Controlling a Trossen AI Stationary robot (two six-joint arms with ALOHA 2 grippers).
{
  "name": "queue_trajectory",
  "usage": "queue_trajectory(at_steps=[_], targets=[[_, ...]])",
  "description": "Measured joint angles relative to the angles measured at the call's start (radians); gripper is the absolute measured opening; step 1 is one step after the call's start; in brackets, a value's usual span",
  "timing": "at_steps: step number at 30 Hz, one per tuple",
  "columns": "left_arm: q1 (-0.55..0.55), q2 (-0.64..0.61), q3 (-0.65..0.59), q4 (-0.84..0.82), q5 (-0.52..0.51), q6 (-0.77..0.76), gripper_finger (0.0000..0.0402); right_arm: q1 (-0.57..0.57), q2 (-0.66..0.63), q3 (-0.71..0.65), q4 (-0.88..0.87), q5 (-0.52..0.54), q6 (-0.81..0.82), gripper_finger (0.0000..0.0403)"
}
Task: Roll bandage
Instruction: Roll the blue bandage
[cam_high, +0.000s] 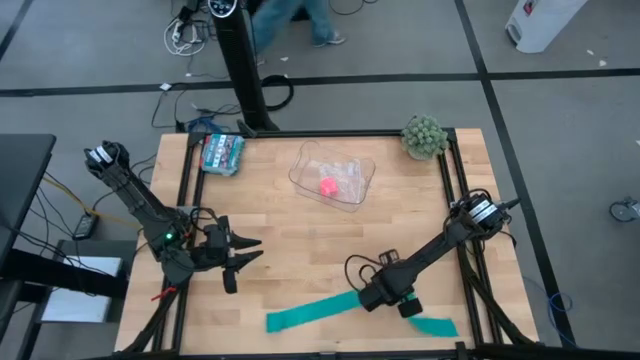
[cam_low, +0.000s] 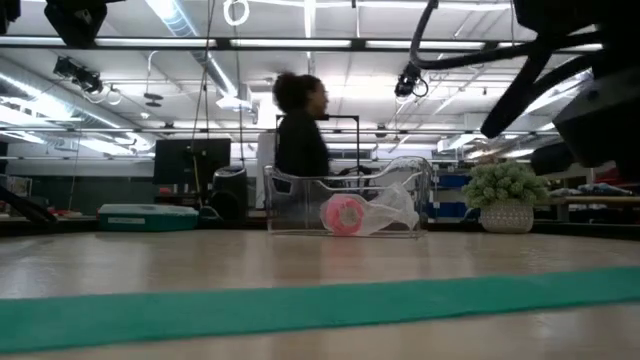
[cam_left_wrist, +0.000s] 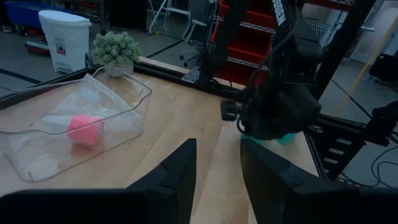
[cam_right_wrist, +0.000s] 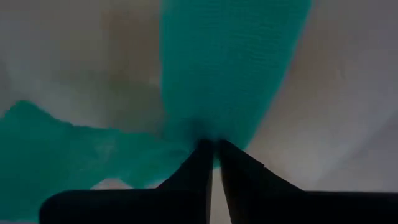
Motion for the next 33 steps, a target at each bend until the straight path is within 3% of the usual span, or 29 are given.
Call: queue_trajectory(at_steps=[7, 12, 18, 26, 33], targets=[[0.0, 0.0, 0.0, 0.0, 0.0, 0.0, 0.0131, -0.016, -0.101, 0.003, -0.092, 0.0, 0.059, 0.0032], [0.0, 0.0, 0.0, 0.0, 0.0, 0.0, 0.0131, -0.017, -0.171, 0.005, -0.041, 0.034, 0.11, 0.0032], [0.0, 0.0, 0.0, -0.001, 0.0, 0.0, 0.0131, -0.017, -0.221, 0.006, 0.26, 0.144, 0.104, 0.0031], [0.0, 0.0, 0.0, -0.001, 0.0, 0.0, 0.0131, -0.017, -0.22, 0.009, 0.703, 0.167, -0.016, 0.0036], [0.0, 0.003, 0.0, -0.003, 0.0, 0.0, 0.0131, -0.017, -0.153, 0.009, 0.897, 0.18, -0.103, 0.0049]])
